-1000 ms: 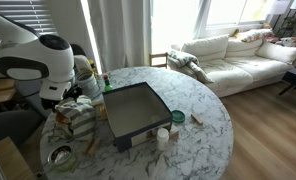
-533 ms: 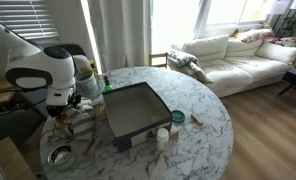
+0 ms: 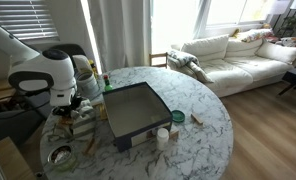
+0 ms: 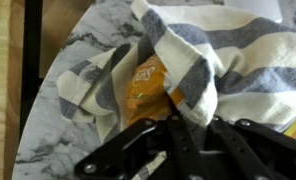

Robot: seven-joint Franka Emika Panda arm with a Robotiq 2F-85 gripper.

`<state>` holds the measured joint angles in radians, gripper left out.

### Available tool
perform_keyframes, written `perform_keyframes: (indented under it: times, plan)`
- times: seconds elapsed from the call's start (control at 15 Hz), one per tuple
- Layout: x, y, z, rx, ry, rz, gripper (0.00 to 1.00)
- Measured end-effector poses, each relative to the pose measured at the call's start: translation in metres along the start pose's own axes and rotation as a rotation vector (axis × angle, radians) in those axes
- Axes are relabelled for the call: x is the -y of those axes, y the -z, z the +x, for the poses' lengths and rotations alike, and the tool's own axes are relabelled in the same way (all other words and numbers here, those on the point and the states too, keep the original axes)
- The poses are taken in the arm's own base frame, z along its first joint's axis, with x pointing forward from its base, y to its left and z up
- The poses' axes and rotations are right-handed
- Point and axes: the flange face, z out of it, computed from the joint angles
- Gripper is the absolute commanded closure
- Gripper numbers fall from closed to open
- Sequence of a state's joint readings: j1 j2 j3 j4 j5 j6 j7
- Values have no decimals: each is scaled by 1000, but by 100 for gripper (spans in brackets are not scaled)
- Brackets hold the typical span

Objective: Wrap the Cheetos packet in the striped cloth then put them in the box

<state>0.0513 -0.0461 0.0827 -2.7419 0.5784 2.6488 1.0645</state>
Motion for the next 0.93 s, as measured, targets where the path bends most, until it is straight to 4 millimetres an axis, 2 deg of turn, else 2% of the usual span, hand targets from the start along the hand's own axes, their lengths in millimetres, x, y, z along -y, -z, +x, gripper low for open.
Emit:
perform_keyframes:
  times: [0.2,0.47,0.73,0.93]
  plan:
    - [3,9,-2,-37,58,5,100]
    - [9,46,-9,-90,151,40,99]
    - [7,104,-13,-108,200,103,99]
    - [-6,151,-12,-110,245,176,99]
